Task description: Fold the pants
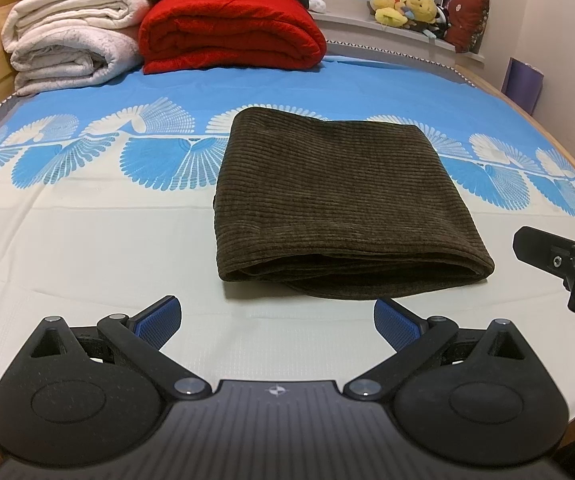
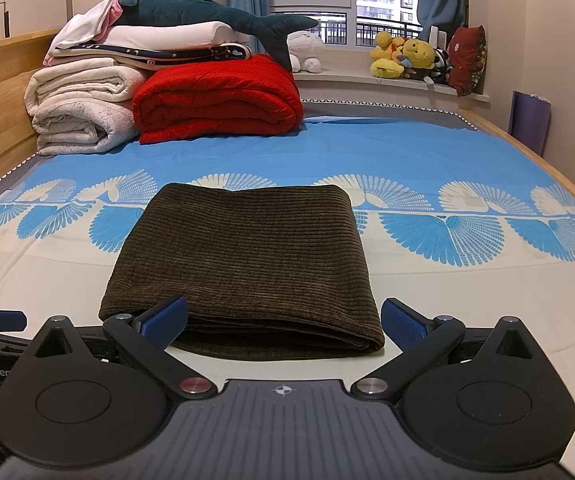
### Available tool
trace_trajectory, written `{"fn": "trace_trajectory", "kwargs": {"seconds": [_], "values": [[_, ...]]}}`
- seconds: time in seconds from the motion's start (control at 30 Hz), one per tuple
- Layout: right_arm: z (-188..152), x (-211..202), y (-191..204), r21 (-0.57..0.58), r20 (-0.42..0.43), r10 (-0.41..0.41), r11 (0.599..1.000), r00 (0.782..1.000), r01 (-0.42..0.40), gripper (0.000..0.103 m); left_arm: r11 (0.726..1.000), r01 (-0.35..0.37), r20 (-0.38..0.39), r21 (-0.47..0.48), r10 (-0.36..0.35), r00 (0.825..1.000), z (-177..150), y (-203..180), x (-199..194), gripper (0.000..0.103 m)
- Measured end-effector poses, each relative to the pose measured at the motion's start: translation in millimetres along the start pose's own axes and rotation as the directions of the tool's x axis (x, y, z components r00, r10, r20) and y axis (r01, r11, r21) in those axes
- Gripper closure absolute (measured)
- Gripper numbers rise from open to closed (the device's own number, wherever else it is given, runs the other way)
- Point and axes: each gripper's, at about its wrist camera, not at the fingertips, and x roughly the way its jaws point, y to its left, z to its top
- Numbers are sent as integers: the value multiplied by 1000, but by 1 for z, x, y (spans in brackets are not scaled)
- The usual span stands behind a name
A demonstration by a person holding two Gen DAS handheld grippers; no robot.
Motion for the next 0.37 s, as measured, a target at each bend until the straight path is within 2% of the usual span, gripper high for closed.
{"fn": "trace_trajectory", "kwargs": {"seconds": [0.37], "values": [[0, -1, 0, -4, 1, 1, 1000, 1000, -1, 1, 1000, -1, -1, -2, 1, 1000, -1, 1, 0, 0]]}}
